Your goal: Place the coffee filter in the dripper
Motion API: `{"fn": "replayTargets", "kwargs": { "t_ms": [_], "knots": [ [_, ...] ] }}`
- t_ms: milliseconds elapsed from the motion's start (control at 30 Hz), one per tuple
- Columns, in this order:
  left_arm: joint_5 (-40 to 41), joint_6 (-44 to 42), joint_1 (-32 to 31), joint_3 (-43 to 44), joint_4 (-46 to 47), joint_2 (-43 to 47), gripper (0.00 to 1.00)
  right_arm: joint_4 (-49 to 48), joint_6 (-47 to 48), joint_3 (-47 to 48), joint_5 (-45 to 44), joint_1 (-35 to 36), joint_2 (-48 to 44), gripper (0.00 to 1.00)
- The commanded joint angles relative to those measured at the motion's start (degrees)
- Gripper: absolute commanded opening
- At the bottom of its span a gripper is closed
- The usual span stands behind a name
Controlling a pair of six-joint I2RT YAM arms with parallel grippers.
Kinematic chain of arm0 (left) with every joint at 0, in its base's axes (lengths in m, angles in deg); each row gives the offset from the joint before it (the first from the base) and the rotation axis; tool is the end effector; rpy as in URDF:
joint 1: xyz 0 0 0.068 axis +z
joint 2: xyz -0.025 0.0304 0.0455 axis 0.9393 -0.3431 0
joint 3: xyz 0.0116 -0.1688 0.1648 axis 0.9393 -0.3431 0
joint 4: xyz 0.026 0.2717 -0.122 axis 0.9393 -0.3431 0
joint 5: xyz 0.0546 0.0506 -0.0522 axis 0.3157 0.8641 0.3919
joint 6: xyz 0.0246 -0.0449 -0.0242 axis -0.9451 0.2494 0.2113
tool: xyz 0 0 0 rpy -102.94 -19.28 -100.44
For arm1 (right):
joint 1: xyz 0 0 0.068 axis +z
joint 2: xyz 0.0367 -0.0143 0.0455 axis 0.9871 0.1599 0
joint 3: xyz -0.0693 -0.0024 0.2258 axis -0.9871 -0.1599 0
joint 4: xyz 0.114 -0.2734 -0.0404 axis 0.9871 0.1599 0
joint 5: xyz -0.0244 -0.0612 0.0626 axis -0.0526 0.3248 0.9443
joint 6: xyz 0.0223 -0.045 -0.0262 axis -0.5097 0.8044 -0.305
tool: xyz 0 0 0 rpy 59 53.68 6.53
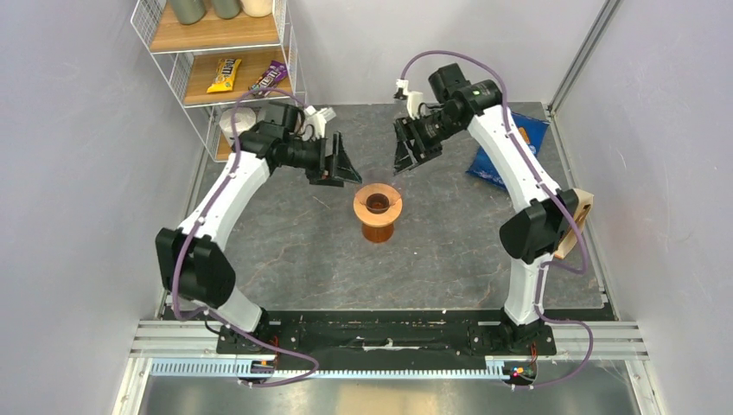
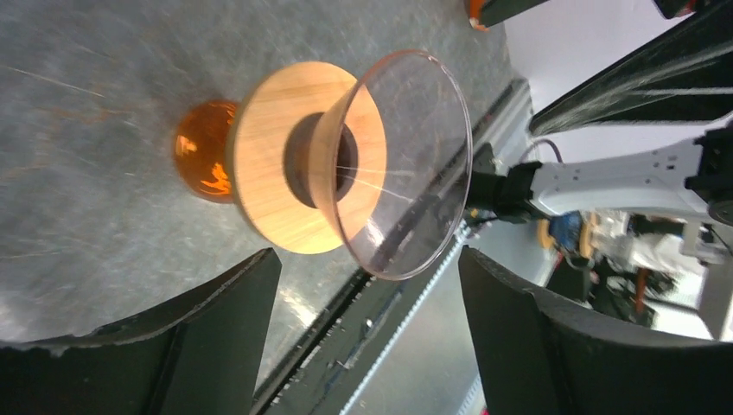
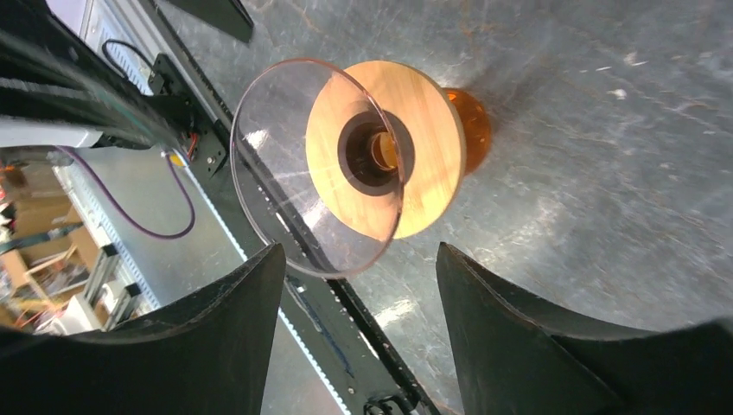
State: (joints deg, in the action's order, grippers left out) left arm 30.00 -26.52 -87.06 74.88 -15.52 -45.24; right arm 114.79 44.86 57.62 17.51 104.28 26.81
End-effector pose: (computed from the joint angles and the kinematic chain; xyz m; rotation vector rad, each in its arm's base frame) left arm 0.3538 -0.1392 0.2834 0.3649 2.4711 -1.2641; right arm 0.3813 0.1932 0.3373 -0.8590 2.5031 1.0290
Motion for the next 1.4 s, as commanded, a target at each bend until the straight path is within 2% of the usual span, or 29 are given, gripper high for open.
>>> {"fn": "replayTargets", "kwargs": {
  "t_ms": [0,133,200,367,467,600,733,1033,1367],
  "knots": [
    [5.43,-3.71,3.84,2.54,3.67,7.49,0.87,-3.21,0.21,-0.65,-3.72,-4.42,-10.45,0.73],
    [9.51,-7.77,5.30,3.56,9.50,11.84,0.90,-7.15,-0.33,-8.22,-11.28,-10.40,-21.47,0.73],
    [10.14,-9.04,5.35,4.48,11.23,12.56,0.91,-8.84,0.99,-14.29,-17.45,-13.21,-27.60,0.77],
    [7.29,-7.38,5.26,7.75,10.96,9.95,0.91,-7.36,3.04,-26.03,-27.00,-19.20,-40.81,0.77],
    [5.50,-5.35,5.18,8.15,11.36,8.22,0.92,-3.91,1.79,-30.83,-33.12,-21.72,-44.93,0.76],
    [4.20,-3.96,5.00,7.89,12.29,6.97,0.93,-1.37,-2.09,-35.78,-48.54,-23.11,-46.69,0.72],
    [2.81,-3.20,4.71,7.59,12.36,6.01,0.93,-1.85,-4.43,-39.28,-55.41,-29.86,-48.97,0.66],
    [1.13,-2.73,4.12,10.59,11.83,2.72,0.94,-4.45,-3.72,-51.42,-60.17,-37.04,-53.74,0.49],
    [0.14,-3.41,3.22,16.28,6.93,-0.79,0.94,-13.48,-0.62,-60.36,-61.47,-43.50,-54.17,0.41]
  ]
}}
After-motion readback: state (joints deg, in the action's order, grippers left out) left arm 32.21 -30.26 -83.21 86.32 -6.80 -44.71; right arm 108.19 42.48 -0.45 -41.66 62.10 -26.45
